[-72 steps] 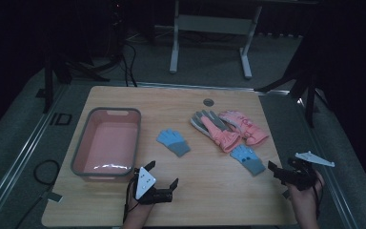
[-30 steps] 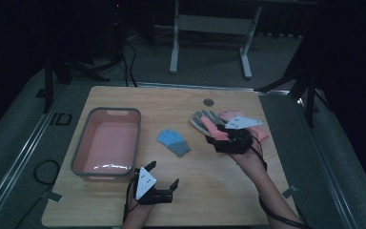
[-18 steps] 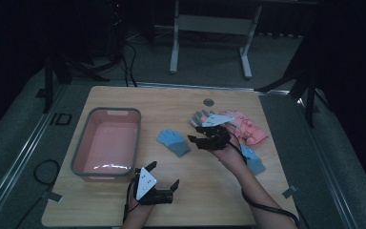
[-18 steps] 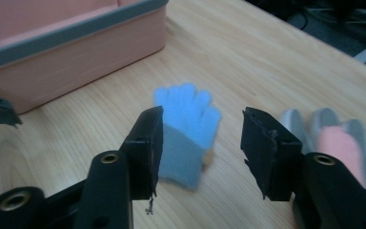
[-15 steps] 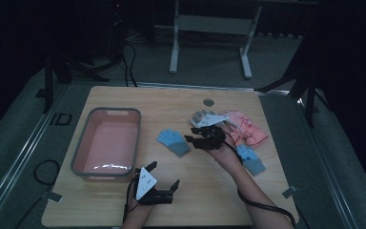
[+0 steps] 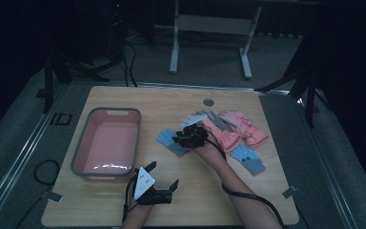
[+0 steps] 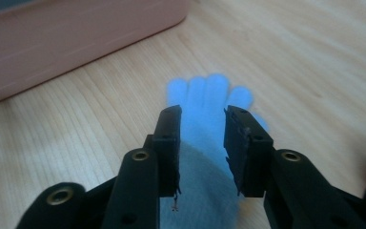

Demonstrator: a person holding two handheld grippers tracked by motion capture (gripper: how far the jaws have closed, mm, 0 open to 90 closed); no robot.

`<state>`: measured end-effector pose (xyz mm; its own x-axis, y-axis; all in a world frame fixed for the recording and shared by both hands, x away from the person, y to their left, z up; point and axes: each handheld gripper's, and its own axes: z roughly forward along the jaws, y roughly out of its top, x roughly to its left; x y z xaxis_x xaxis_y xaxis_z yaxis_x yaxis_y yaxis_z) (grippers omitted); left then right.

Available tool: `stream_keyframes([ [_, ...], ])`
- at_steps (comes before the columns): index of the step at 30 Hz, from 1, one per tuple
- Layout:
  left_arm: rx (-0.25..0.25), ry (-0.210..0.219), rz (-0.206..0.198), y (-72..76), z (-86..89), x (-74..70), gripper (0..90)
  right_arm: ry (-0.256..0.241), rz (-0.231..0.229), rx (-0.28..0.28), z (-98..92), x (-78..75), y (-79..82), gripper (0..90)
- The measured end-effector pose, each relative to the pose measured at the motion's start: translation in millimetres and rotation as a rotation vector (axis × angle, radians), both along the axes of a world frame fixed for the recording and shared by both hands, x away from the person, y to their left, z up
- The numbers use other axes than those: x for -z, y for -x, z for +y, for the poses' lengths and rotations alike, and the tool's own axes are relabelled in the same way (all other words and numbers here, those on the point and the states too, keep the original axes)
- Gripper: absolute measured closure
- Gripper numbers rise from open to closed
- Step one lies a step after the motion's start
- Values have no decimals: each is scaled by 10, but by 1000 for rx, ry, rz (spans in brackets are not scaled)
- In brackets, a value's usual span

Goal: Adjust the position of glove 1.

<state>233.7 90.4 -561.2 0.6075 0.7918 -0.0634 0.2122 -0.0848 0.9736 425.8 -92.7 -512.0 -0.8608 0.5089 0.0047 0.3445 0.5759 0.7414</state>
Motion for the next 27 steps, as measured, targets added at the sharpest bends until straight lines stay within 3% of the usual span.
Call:
stream_keyframes([
  [10, 13, -3, -6, 8, -10, 1, 0, 46, 40, 6, 111, 369, -128, 678],
  [14, 13, -3, -5, 7, -7, 0, 0, -16, 30, 19, 63, 455, -119, 747],
  [19, 12, -1, -4, 8, -4, 0, 0, -19, 8, 51, 101, 470, -89, 837],
  [22, 12, 0, -6, 10, -2, 0, 0, -14, 31, 97, 127, 441, -74, 865],
  [24, 12, 1, -8, 12, -1, 1, 0, -5, 25, 146, 130, 376, -39, 876],
  [27, 12, 3, -7, 13, 1, 1, 0, -32, 16, 203, 84, 206, 75, 879],
])
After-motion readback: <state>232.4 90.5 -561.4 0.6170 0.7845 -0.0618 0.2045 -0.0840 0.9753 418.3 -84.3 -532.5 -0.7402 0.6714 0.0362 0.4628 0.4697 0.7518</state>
